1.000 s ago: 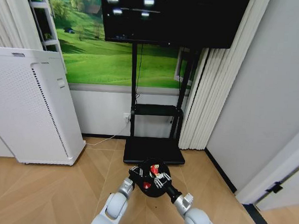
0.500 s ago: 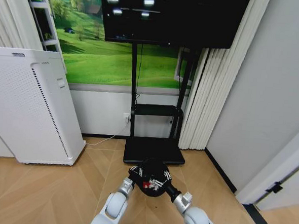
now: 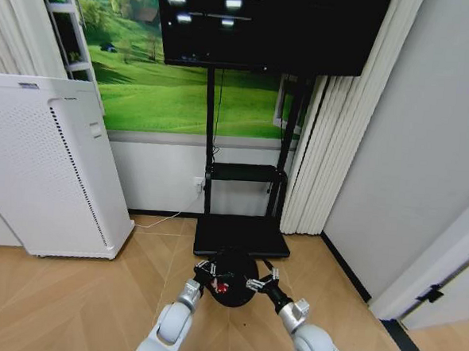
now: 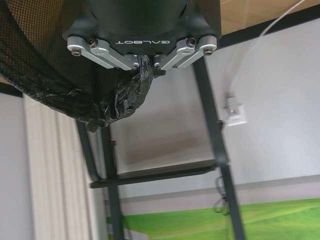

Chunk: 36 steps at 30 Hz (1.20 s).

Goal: Pick up the trash bin and place the garbage on the floor into it.

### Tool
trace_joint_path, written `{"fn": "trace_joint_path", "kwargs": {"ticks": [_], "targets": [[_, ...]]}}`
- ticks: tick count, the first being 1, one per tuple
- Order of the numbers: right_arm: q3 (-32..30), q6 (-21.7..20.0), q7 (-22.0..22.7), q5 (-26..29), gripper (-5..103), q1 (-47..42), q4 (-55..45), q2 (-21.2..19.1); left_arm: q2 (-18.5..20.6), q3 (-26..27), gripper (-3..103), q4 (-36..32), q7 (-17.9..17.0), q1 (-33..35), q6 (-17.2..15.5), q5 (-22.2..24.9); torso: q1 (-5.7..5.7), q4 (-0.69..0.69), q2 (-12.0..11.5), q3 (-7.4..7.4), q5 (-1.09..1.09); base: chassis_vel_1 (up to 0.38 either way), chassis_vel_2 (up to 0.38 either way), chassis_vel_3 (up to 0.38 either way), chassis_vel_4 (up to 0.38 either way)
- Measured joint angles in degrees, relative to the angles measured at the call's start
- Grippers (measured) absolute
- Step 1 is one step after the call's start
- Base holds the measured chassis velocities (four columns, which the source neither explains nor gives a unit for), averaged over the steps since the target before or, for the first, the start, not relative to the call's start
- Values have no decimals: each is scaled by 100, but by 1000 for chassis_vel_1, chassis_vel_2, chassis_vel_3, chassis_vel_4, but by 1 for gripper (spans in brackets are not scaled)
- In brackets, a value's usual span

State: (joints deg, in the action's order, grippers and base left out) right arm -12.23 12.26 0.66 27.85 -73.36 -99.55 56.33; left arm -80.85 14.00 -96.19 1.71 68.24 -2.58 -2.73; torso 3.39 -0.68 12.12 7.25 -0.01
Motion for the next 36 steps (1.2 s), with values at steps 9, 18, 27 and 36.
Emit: {"fn": "trace_joint_path", "kwargs": {"ticks": [9,18,27,36], "targets": [[-874,-762,824,26,100,-367,-170,85,358,807,7,-517,-14,257,-39,174,0,0,0,0,1,0,0,0,0],[-1920,-1697,1356,175,100,-748,-684,27,462,1460,7,-1225,-34,815,-118,344,0,0,0,0,1,0,0,0,0],[-2792,-1835,1111,109,100,-1403,-1064,-7,288,1657,7,-1706,-55,1400,-122,337,-1,-1,0,-1,1,0,0,0,0],[-3067,-1691,472,130,100,-1670,-1242,125,249,2138,7,-2185,-69,1935,-91,429,-1,1,0,-1,1,0,0,0,0]]}}
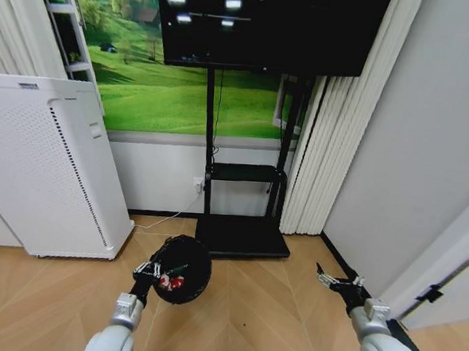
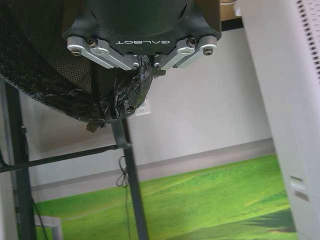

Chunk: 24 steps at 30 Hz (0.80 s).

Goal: Pick up the trash bin and place the garbage on the floor into it.

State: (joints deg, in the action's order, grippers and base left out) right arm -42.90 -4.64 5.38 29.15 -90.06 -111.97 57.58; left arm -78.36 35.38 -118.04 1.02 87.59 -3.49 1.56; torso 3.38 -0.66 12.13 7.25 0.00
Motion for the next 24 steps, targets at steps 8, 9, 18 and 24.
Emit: {"fn": "trace_joint_path", "kwargs": {"ticks": [8,9,18,24], "targets": [[78,32,-39,-6,100,35,-5,43,143,300,7,-149,0,141,0,124,0,-1,0,1,0,0,0,0,0],[80,33,-39,-6,100,37,3,41,145,301,7,-156,0,141,0,128,0,-2,0,1,0,0,0,0,0],[94,35,-34,-6,100,48,21,33,138,284,7,-136,1,106,0,129,2,-1,0,1,0,0,0,0,0],[97,37,-31,-6,100,51,24,32,115,301,7,-136,2,105,0,130,2,-1,0,1,0,0,0,0,0]]}}
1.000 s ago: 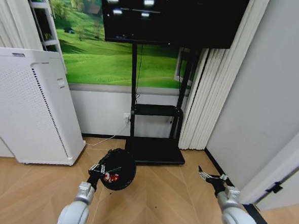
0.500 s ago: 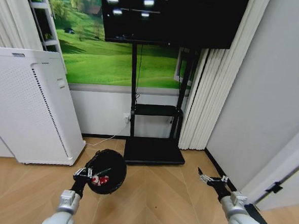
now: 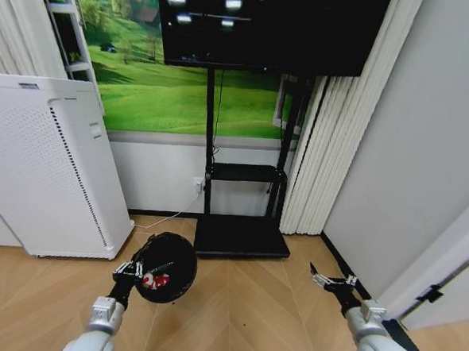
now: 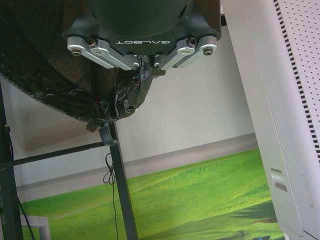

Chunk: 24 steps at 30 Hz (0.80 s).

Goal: Pick up the trash bin and place the garbage on the floor into it.

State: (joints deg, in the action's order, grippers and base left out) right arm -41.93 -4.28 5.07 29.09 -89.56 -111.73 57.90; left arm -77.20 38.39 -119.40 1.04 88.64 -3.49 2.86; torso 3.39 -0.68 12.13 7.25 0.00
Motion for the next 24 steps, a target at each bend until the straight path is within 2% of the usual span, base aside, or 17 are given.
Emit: {"fn": "trace_joint_path", "kwargs": {"ticks": [13,24], "targets": [[5,3,7,-2,100,5,6,-1,-32,-12,7,19,1,55,50,-1,0,1,0,0,1,32,28,-30,-25],[8,4,10,-3,100,5,7,-2,-57,-120,7,86,0,-22,50,-34,0,0,0,0,-1,187,204,-200,-198]]}}
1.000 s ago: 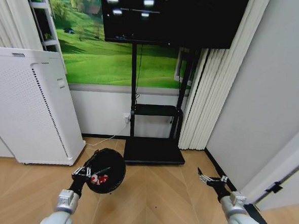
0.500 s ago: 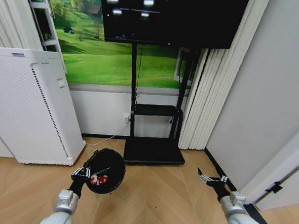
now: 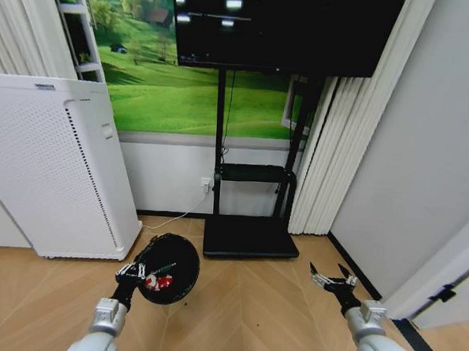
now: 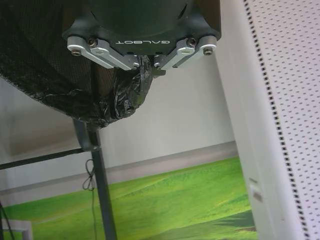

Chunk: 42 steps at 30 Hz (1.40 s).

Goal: Pick up the trash bin and place the garbage on the floor into it.

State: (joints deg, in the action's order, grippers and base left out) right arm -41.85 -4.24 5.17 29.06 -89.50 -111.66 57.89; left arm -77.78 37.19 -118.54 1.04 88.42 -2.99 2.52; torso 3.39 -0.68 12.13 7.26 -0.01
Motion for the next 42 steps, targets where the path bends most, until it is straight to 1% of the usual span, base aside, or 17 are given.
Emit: {"fn": "trace_joint_path", "kwargs": {"ticks": [3,4,5,7,10,12,13,14,15,19,22,24,31,32,34,42], "targets": [[1,0,0,0,100,1,0,0,2,3,7,14,0,-4,0,0,0,1,-1,0,6,262,264,-276,-258],[-1,2,1,-1,100,1,0,-1,6,12,7,26,-1,-5,0,3,0,-1,0,0,-6,268,272,-286,-297],[-1,2,1,-1,100,1,0,-1,6,12,7,26,-1,-5,0,3,0,-1,0,0,-6,268,272,-286,-297],[1,1,2,0,100,2,1,-1,13,23,7,43,-1,-10,6,11,0,1,-1,0,3,337,330,-325,-305],[1,1,2,-1,100,1,1,0,23,31,7,74,-1,-30,12,15,0,0,-1,-1,-2,359,365,-382,-355],[2,1,1,0,100,1,1,0,25,31,7,92,-1,-46,13,17,0,1,-1,0,-1,359,360,-367,-349],[2,1,1,0,100,2,1,1,26,27,7,105,-1,-60,13,17,0,1,-1,-1,5,360,341,-340,-348],[2,1,1,0,100,2,1,1,26,27,7,105,-1,-60,13,17,0,1,-1,-1,5,360,341,-340,-348],[2,1,0,0,100,1,1,1,27,19,7,123,-3,-80,14,17,1,1,-1,0,-3,326,341,-282,-319],[2,1,0,0,100,1,0,1,16,-25,7,161,-7,-109,14,9,1,1,-1,0,1,229,219,-205,-198],[2,1,0,0,100,2,0,1,-14,-80,7,197,-15,-114,18,-10,1,3,-1,0,-1,15,23,-28,-6],[2,1,0,0,100,2,0,0,-36,-113,7,207,-10,-112,24,-20,0,0,-1,0,4,-50,-25,75,73],[0,0,1,0,100,1,1,-1,-35,-122,7,214,-5,-81,29,-28,1,-3,-1,0,2,-44,-121,17,98],[0,0,1,0,100,1,1,-1,3,-88,7,210,-7,-68,22,-24,1,0,-1,0,0,122,-88,-107,113],[0,0,0,0,100,2,0,0,23,-69,7,204,-9,-65,17,-20,0,1,-1,0,1,122,-94,-133,113],[1,0,0,0,100,2,1,0,67,-17,7,207,-13,-68,8,-1,0,1,-1,0,0,214,-155,-211,171]]}}
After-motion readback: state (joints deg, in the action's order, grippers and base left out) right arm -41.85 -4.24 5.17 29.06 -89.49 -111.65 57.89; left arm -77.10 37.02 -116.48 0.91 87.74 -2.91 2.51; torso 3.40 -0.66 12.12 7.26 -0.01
